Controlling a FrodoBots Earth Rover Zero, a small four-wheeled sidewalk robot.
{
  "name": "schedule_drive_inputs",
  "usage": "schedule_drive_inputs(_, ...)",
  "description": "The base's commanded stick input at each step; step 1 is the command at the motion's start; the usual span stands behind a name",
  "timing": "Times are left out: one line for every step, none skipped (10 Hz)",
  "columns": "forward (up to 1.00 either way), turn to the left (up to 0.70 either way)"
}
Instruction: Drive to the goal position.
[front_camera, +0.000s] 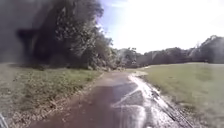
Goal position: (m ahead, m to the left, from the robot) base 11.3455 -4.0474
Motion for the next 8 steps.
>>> schedule_drive_inputs(0.70,0.00)
schedule_drive_inputs(0.70,0.00)
schedule_drive_inputs(0.70,0.00)
schedule_drive_inputs(0.70,0.00)
schedule_drive_inputs(0.70,0.00)
schedule_drive_inputs(0.70,0.00)
schedule_drive_inputs(0.70,0.00)
schedule_drive_inputs(0.70,0.00)
